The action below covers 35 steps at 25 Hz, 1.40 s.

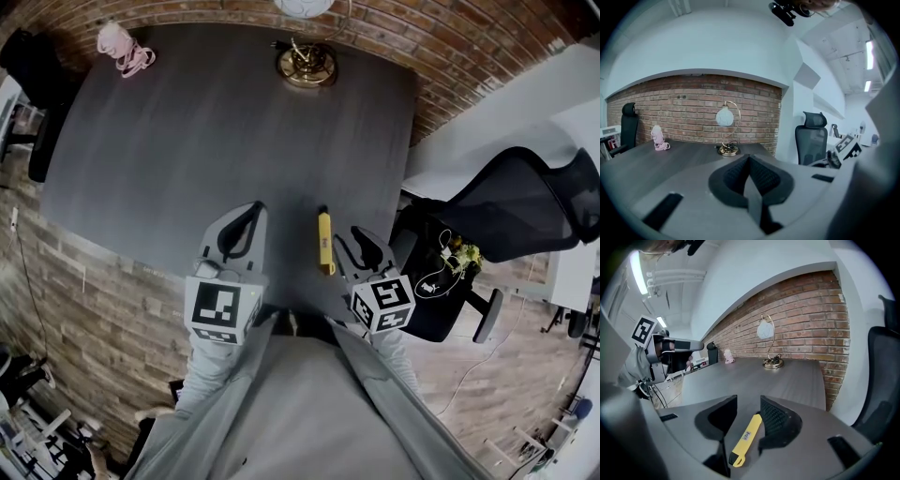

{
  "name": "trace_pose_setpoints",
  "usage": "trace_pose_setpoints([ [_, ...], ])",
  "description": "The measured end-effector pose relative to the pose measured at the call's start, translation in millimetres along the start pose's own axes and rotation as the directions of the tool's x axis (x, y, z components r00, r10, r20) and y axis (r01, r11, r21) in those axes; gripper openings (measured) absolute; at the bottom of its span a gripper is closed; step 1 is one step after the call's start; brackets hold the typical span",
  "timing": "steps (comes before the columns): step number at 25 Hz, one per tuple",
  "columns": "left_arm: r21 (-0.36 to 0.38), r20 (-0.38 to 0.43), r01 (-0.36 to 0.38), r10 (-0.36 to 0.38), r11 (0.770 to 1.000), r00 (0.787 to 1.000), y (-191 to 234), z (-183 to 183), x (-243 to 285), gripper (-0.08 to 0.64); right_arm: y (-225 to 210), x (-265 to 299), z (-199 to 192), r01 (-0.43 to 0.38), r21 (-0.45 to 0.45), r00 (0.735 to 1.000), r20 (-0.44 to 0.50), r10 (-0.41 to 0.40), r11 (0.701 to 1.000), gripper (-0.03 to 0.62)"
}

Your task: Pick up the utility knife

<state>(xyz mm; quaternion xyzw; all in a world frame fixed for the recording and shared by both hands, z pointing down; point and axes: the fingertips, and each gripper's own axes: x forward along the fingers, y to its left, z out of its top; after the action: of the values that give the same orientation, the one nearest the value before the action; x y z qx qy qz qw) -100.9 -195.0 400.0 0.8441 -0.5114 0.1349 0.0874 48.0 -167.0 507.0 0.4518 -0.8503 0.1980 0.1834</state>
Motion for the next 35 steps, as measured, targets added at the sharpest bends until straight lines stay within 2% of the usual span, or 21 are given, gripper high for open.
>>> trace_pose_setpoints([
  [7, -0.011, -0.018, 0.012, -0.013, 1.000, 1.000, -4, -13, -1, 0.018, 4, 27, -41, 0.007, 0.015, 0.995, -0.103, -0.005, 1.000, 0.206],
  [12, -0.035, -0.033, 0.014, -0.015, 0.999, 0.999, -6, -21, -2, 0.018, -1, 47, -69, 0.029, 0.044, 0.985, -0.170, -0.021, 0.999, 0.209],
  [17, -0.025, -0.040, 0.019, -0.020, 1.000, 0.999, -4, -29, -3, 0.018, 0, 61, -86, 0.040, 0.048, 0.974, -0.223, -0.029, 0.998, 0.209],
  [29, -0.052, -0.043, 0.004, -0.006, 0.999, 0.999, 5, -36, -8, 0.018, -5, 75, -104, 0.108, -0.029, 0.940, -0.322, -0.112, 0.994, 0.209],
  [35, -0.049, -0.034, 0.005, -0.007, 0.999, 0.999, 6, -35, -8, 0.018, -6, 76, -105, 0.137, -0.078, 0.934, -0.321, -0.155, 0.987, 0.209],
])
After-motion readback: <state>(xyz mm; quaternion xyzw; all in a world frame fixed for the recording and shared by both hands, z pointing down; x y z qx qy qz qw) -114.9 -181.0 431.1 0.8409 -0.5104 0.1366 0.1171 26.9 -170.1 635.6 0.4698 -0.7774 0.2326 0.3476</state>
